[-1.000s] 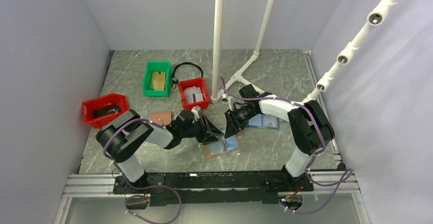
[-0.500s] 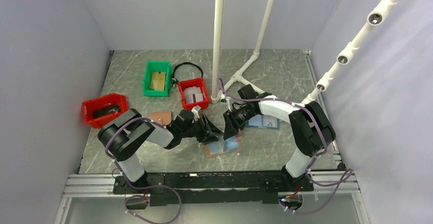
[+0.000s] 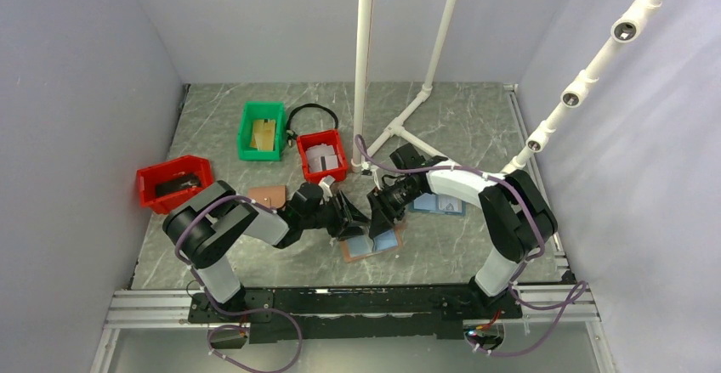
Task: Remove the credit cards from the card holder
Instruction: Remove the credit card from the card holder.
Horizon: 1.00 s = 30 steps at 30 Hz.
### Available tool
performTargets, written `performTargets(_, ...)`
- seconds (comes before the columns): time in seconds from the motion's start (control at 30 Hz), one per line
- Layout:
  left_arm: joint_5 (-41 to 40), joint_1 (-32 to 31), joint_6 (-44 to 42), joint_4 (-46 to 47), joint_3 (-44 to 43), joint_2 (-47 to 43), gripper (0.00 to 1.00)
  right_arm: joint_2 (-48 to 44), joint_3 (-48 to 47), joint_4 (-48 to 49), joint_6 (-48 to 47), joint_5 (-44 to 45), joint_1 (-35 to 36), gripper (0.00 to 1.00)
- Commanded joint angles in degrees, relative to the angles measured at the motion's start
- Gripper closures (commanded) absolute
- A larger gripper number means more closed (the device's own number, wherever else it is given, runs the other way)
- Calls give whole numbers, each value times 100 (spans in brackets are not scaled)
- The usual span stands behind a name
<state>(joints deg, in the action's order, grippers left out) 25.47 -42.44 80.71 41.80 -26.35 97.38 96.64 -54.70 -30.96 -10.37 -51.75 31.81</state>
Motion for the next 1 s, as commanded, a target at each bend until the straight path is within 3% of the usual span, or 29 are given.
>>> performTargets(0.0,35,16,-2,197,27,36,47,14,-182,14,-36,311,-14,51)
performTargets(0.4,28,32,25,323,133,-18,42,113,-172,22,0,781,-8,63)
performTargets(0.97,63,113,50,537,315,-123,42,230,-269,-42,-43,779,213,59)
